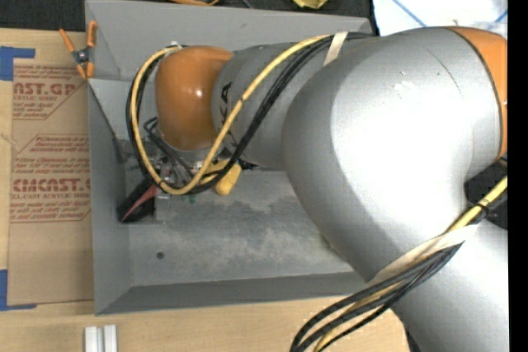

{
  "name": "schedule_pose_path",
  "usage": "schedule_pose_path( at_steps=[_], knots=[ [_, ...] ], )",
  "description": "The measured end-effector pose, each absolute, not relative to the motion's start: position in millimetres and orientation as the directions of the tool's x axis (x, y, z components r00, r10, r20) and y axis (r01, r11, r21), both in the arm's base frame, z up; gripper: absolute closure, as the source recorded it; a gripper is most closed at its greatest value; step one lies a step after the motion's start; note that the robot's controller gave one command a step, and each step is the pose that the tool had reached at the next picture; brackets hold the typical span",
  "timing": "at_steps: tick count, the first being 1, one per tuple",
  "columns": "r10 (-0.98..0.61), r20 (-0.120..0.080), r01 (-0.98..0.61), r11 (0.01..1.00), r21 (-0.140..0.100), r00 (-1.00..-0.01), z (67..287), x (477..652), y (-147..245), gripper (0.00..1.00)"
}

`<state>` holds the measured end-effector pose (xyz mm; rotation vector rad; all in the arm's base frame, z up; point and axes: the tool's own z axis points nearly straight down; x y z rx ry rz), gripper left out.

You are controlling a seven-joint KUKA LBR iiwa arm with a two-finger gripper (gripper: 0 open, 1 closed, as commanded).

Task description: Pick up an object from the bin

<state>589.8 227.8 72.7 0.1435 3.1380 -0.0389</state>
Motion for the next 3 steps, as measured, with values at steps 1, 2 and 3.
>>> schedule_pose_path(
  at_steps=[1, 2, 3],
  knots=[
    [0.092, 0.003, 0.092, 0.996, -0.021, -0.996, 95, 587.8, 230, 1.00],
    [0.092, 0.002, 0.092, 0.996, -0.021, -0.996, 116, 587.9, 230, 1.00],
    [0.091, 0.004, 0.091, 0.996, -0.021, -0.996, 137, 587.2, 230, 1.00]
  ],
)
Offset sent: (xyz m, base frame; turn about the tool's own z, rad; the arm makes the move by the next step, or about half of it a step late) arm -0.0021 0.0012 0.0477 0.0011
